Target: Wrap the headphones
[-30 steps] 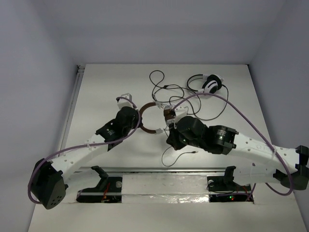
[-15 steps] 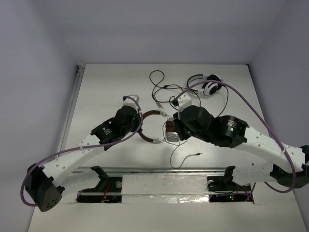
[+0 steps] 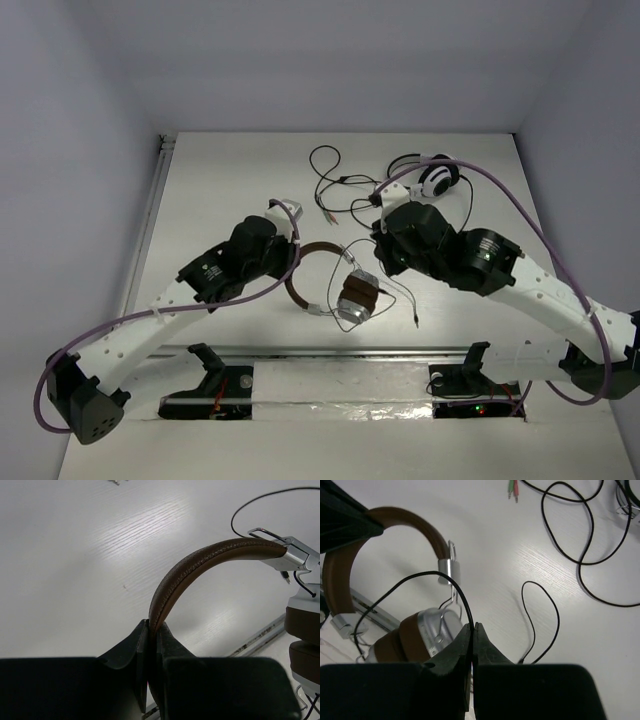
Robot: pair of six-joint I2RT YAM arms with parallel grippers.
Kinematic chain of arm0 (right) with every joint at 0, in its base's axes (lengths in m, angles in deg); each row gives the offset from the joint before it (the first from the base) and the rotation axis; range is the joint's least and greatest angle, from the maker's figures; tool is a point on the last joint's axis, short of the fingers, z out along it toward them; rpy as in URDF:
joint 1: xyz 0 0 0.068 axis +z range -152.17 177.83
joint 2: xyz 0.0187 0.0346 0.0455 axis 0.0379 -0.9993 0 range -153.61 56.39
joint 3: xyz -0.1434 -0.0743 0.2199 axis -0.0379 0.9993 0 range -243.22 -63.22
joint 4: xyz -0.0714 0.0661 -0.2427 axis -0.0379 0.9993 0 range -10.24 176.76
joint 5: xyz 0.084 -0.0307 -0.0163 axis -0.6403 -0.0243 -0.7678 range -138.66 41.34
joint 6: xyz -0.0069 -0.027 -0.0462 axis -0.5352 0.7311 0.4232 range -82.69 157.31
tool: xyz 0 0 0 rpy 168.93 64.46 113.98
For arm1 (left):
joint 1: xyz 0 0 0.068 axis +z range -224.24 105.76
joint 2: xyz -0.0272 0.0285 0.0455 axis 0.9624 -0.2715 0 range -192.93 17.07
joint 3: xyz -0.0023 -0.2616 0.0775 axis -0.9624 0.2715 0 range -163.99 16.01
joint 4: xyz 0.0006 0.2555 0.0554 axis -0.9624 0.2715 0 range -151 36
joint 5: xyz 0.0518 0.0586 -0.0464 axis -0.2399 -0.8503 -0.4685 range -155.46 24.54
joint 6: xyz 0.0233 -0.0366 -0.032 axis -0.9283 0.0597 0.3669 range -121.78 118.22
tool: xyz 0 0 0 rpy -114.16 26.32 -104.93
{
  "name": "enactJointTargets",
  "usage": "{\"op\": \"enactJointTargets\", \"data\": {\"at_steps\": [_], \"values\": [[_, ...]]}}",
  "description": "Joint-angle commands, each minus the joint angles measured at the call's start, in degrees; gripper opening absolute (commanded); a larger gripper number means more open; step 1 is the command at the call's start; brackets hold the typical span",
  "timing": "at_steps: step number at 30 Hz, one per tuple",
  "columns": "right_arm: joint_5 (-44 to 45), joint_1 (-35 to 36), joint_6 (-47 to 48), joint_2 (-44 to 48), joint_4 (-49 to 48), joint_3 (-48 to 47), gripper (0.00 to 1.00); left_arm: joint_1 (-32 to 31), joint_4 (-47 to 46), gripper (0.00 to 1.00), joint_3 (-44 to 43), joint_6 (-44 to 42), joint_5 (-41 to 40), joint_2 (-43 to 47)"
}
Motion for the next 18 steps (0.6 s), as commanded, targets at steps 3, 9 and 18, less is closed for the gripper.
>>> {"op": "enactJointTargets", "data": {"at_steps": [3,9,18], "values": [[5.4,-1.2,-0.2,3.7,-3.2,2.1,0.00,0.3,-3.4,0.00,-3.9,-2.5,8.8,3.2],[6.6,-1.2,-4.5,11.2,-16.5,13.1,0.00,1.6,-7.9,0.00,-3.7,0.4,14.6,4.2],[2.8,-1.2,-10.8,26.6,-40.0,33.6,0.00,5.8,-12.8,0.00,-5.0,5.5,13.7,5.7]]}}
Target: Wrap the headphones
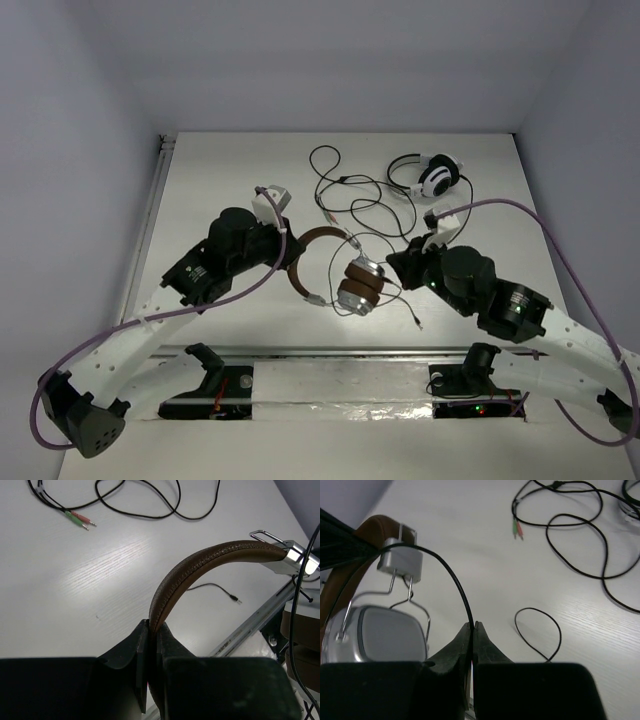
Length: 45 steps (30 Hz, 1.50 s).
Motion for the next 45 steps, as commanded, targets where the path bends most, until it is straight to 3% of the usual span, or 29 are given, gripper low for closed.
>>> {"op": "enactJointTargets", "data": {"at_steps": [1,7,15,16,17,19,20,22,31,38,45], "values": [[-5.4,-0.3,-3.1,3.4,-15.7,5.4,0.00,1.6,-8.1,0.00,-3.8,4.8,1.7,2.2],[-13.0,-0.3,-3.8,-1.4,-29.1,12.4,0.00,2.1,-10.4,0.00,-5.6,7.5,2.1,2.0],[-12.7,-0.3,-6.5,-2.5,-42.7,19.8,0.02,2.1,-10.0,0.00,-7.7,9.8,-3.1,3.4],[-12.0,-0.3,-6.5,-2.6,-44.2,20.3,0.06,2.1,-10.1,0.00,-7.8,10.0,-3.0,3.3],[-11.5,-0.3,-6.3,-2.7,-44.9,20.8,0.19,2.1,-9.6,0.00,-8.5,10.1,-3.1,3.1],[-10.2,-0.8,-6.0,-2.9,-47.0,22.3,0.33,2.1,-9.5,0.00,-9.0,10.3,-3.1,2.8],[-10.0,-0.8,-5.9,-2.9,-47.8,22.8,0.46,2.1,-8.8,0.00,-9.9,10.1,-2.9,2.7],[-10.8,-1.6,-5.3,-3.1,-50.5,24.3,0.55,2.1,-8.1,0.00,-10.8,10.2,-3.1,2.5],[-16.9,-3.9,-6.2,-7.0,-57.0,27.1,0.54,2.6,-2.0,0.00,-18.6,10.2,-7.8,0.9],[-24.2,-3.9,-9.0,-19.7,-67.9,23.8,0.54,2.6,-4.6,0.00,-20.1,11.8,-6.4,-0.9],[-22.6,-3.9,-8.4,-27.6,-72.7,23.0,0.54,2.6,-3.7,0.00,-23.4,11.7,-6.8,-1.9]]}}
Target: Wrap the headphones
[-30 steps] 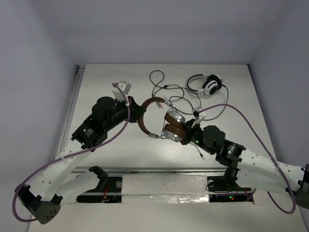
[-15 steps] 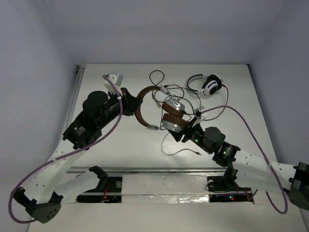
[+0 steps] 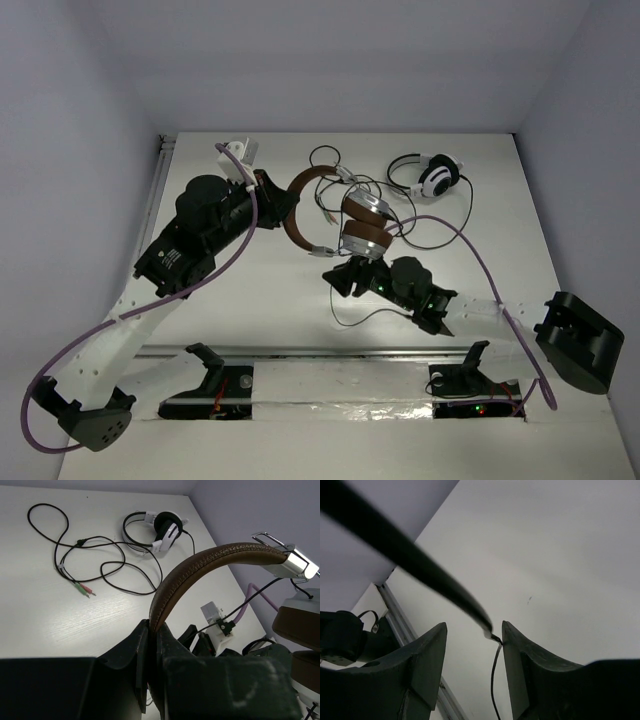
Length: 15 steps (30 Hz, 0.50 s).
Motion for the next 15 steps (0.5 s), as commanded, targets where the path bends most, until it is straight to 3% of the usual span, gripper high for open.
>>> {"op": "enactJointTargets", "data": {"at_steps": [1,15], "values": [[-0.1,-0.2,-0.7,-1.8,-7.9,-1.4,0.54,0.4,-4.4,0.00,-5.3,1.9,-0.5,1.1],[-4.4,-0.2,-5.5,-13.7,-17.4,2.0,0.50,0.4,-7.9,0.00,-7.3,4.6,0.8,-1.1]]}}
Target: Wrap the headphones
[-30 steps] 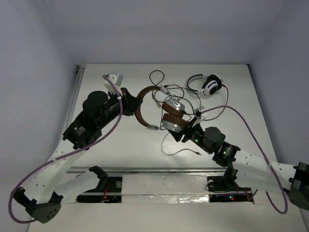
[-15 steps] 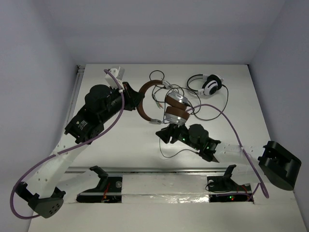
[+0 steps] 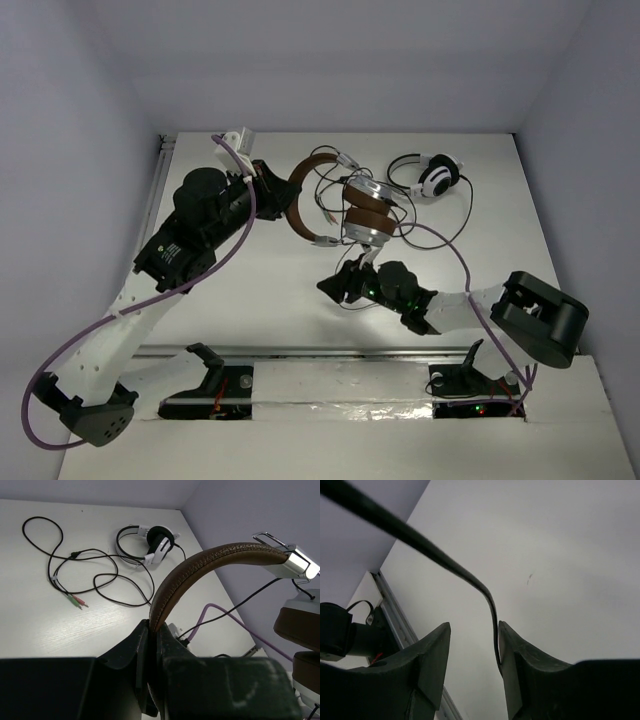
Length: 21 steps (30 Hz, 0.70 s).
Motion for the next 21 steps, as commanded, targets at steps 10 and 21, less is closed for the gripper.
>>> {"op": "enactJointTargets", "data": {"at_steps": [10,21], "values": [[-5.1,4.3,-5.5,0.1,-4.4,5.1,0.09,0.7,-13.8,0.00,0.9,5.8,-9.3,-1.4],[-0.7,15.9,-7.1,15.9,30.2,-1.9,0.00,0.7,-19.0,0.00,10.0,6.6,-29.4,-3.4]]}}
